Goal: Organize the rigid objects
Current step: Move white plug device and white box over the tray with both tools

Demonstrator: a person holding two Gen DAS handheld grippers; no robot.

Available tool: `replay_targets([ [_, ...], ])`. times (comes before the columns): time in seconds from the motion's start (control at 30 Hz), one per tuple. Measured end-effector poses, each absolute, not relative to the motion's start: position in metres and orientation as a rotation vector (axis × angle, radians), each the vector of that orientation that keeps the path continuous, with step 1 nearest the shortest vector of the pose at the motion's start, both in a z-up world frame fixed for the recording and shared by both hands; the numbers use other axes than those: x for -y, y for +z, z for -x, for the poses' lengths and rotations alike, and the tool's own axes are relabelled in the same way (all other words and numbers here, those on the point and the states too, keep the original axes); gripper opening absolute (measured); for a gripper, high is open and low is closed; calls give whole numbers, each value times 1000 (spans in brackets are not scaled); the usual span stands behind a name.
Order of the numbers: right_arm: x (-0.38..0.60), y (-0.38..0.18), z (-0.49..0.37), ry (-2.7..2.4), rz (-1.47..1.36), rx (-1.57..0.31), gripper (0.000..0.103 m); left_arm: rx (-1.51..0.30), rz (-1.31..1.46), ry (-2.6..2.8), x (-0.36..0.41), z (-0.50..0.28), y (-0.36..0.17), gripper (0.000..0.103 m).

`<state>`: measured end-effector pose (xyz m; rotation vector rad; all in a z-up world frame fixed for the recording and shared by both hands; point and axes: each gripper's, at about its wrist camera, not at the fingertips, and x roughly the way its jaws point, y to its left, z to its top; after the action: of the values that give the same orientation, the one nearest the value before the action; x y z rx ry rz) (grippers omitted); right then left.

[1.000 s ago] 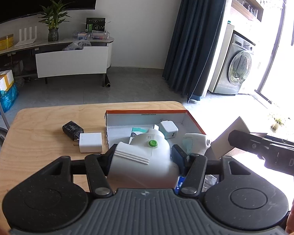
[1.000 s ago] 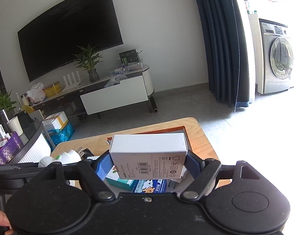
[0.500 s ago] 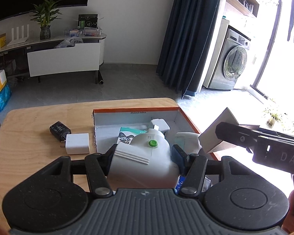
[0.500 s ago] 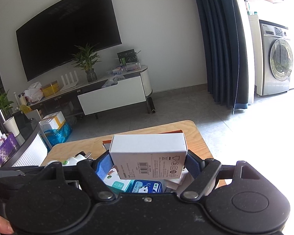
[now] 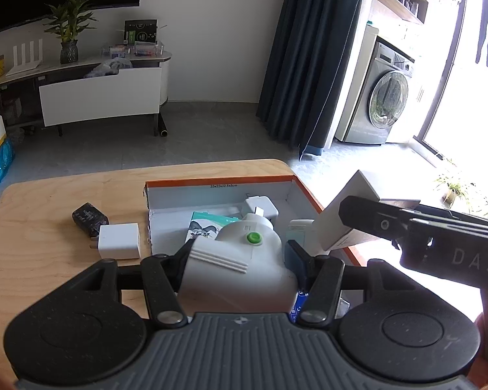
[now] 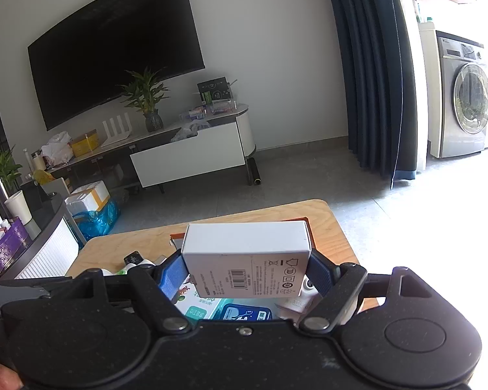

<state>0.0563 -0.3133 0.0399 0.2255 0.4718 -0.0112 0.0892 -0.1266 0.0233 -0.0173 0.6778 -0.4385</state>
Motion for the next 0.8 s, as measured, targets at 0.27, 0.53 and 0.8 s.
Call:
replay_targets([
  [0.27,313,39,-62,-11,-219,-480,93,-684,14,-443,131,-93,22,59],
  [0.53,312,36,-70,-14,-217,-495,93,-691,12,-445,135,-99,20,59],
  [0.8,314,34,-79,-20,-219,-504,93,-699,13,-448,140,-104,18,59],
])
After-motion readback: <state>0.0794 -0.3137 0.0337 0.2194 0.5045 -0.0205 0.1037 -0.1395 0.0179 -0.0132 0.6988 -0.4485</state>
